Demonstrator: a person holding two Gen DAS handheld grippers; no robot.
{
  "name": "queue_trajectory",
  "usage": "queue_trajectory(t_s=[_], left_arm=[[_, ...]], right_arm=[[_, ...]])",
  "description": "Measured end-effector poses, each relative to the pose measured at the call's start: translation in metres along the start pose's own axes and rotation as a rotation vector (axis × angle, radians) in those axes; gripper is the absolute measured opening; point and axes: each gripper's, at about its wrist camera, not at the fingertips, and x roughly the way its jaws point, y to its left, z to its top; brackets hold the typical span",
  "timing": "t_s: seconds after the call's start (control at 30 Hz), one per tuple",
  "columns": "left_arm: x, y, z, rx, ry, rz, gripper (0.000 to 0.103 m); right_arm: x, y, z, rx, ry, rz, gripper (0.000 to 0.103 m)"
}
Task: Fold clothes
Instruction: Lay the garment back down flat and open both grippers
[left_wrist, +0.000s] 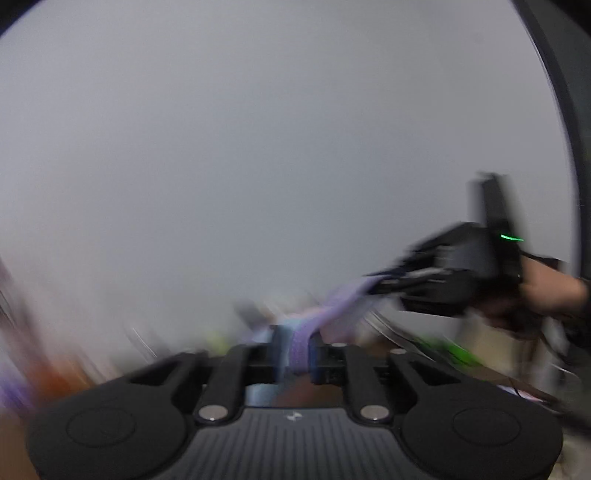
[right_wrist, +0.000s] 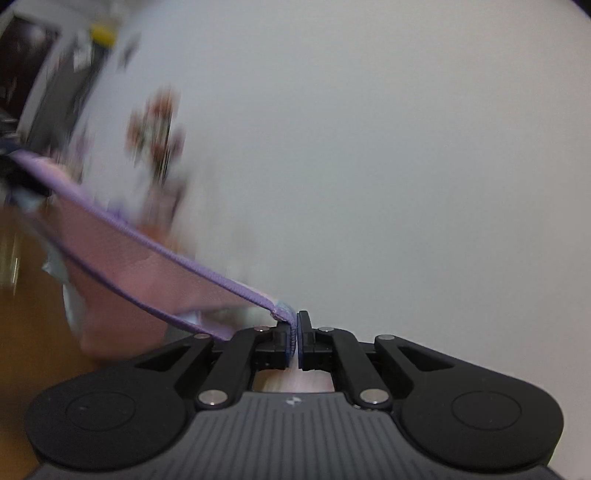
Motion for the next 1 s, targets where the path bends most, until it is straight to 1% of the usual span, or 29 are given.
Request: queue_trajectory(t_s=[0.03, 0.07, 0.1, 0.13, 0.17, 0.2, 0.23, 0.27, 0.3, 0.33, 0.4, 0.43, 0.47, 0.5, 0.53, 0.57, 0.6, 0.63, 0.67, 0.7, 0.73, 0.77, 0.83, 0.87, 0.9, 0.93, 0.97, 1.0], left_arm=[[0.015, -0.004, -0.023, -0.045, 0.080, -0.092, 0.057], [0.029, -0.009, -0.045, -0.090, 0.159, -0.184, 0.050], [0.044, -0.013, -0.068, -0.134, 0.239, -0.276, 0.047], [0.048, -0.010, -0.079, -0.165, 0.280, -0.307, 0.045], [0.048, -0.006, -0.088, -0.192, 0.312, -0.323, 0.046], [0.040, 0.010, -0.091, -0.223, 0.302, -0.321, 0.046], [0.028, 0.028, -0.092, -0.256, 0.282, -0.314, 0.049], [0.024, 0.045, -0.085, -0.264, 0.251, -0.251, 0.060], [0.020, 0.060, -0.075, -0.266, 0.217, -0.173, 0.068], [0.015, 0.075, -0.070, -0.251, 0.185, -0.068, 0.081], [0.027, 0.118, -0.066, -0.221, 0.179, 0.107, 0.080], [0.037, 0.138, -0.067, -0.220, 0.215, 0.156, 0.075], [0.052, 0.157, -0.067, -0.229, 0.254, 0.181, 0.066], [0.069, 0.175, -0.068, -0.240, 0.291, 0.203, 0.060], [0.082, 0.190, -0.068, -0.264, 0.313, 0.215, 0.054], [0.087, 0.198, -0.074, -0.293, 0.333, 0.229, 0.050], [0.091, 0.204, -0.081, -0.322, 0.353, 0.243, 0.045], [0.095, 0.211, -0.088, -0.351, 0.372, 0.257, 0.036], [0.099, 0.219, -0.092, -0.362, 0.386, 0.292, 0.035], [0.101, 0.226, -0.093, -0.375, 0.375, 0.314, 0.035], [0.102, 0.232, -0.094, -0.389, 0.357, 0.333, 0.035], [0.103, 0.238, -0.094, -0.403, 0.340, 0.351, 0.038], [0.102, 0.248, -0.098, -0.428, 0.323, 0.392, 0.039], [0.105, 0.254, -0.099, -0.425, 0.332, 0.421, 0.036], [0.109, 0.255, -0.100, -0.416, 0.345, 0.434, 0.035], [0.111, 0.253, -0.101, -0.395, 0.333, 0.437, 0.032], [0.114, 0.252, -0.103, -0.383, 0.329, 0.425, 0.016], [0.115, 0.251, -0.105, -0.378, 0.326, 0.416, 0.009]], right_arm=[[0.016, 0.004, -0.031, 0.003, 0.105, 0.028, 0.007], [0.024, 0.009, -0.060, 0.014, 0.186, 0.046, 0.009], [0.023, 0.015, -0.084, 0.035, 0.237, 0.053, 0.015], [0.018, 0.022, -0.106, 0.061, 0.276, 0.059, 0.020], [0.008, 0.027, -0.123, 0.087, 0.296, 0.053, 0.026], [-0.004, 0.030, -0.135, 0.111, 0.302, 0.042, 0.042], [-0.016, 0.030, -0.144, 0.141, 0.298, 0.034, 0.047], [-0.033, 0.038, -0.141, 0.179, 0.287, 0.032, 0.048], [-0.043, 0.049, -0.138, 0.224, 0.266, 0.052, 0.048], [-0.049, 0.057, -0.140, 0.271, 0.237, 0.084, 0.049], [-0.062, 0.074, -0.134, 0.336, 0.173, 0.171, 0.051], [-0.056, 0.086, -0.129, 0.352, 0.150, 0.224, 0.051], [-0.049, 0.099, -0.124, 0.363, 0.133, 0.278, 0.050], [-0.041, 0.112, -0.120, 0.363, 0.127, 0.325, 0.050], [-0.030, 0.123, -0.117, 0.353, 0.133, 0.359, 0.046], [-0.018, 0.131, -0.113, 0.342, 0.143, 0.376, 0.044], [-0.005, 0.138, -0.111, 0.341, 0.152, 0.378, 0.040], [0.003, 0.141, -0.110, 0.358, 0.160, 0.371, 0.034], [0.009, 0.141, -0.111, 0.383, 0.167, 0.362, 0.030], [0.014, 0.142, -0.111, 0.396, 0.175, 0.350, 0.026], [0.016, 0.143, -0.111, 0.400, 0.184, 0.336, 0.024], [0.019, 0.145, -0.113, 0.398, 0.191, 0.327, 0.024], [0.017, 0.148, -0.119, 0.391, 0.204, 0.322, 0.024], [0.018, 0.149, -0.122, 0.389, 0.206, 0.323, 0.024], [0.017, 0.150, -0.125, 0.387, 0.207, 0.321, 0.024], [0.016, 0.150, -0.126, 0.383, 0.210, 0.318, 0.024], [0.015, 0.149, -0.127, 0.378, 0.212, 0.315, 0.024], [0.013, 0.147, -0.129, 0.377, 0.212, 0.314, 0.024]])
